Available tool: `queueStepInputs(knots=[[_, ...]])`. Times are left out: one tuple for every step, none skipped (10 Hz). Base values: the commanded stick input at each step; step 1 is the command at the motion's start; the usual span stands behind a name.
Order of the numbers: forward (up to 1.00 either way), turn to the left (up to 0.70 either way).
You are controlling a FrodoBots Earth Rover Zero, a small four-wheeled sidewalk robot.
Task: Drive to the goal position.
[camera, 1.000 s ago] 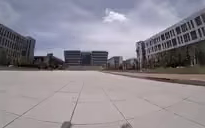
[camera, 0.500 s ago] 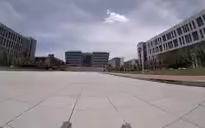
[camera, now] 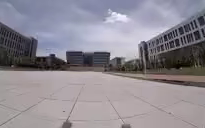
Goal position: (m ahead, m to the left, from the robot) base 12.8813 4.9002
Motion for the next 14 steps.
queueStepInputs(knots=[[0.7, 0.0], [0.7, 0.0], [0.7, 0.0], [0.7, 0.0], [0.7, 0.0], [0.7, 0.0], [0.7, 0.0], [0.7, 0.0], [0.7, 0.0], [0.7, 0.0], [0.7, 0.0], [0.7, 0.0], [0.7, 0.0], [0.7, 0.0]])
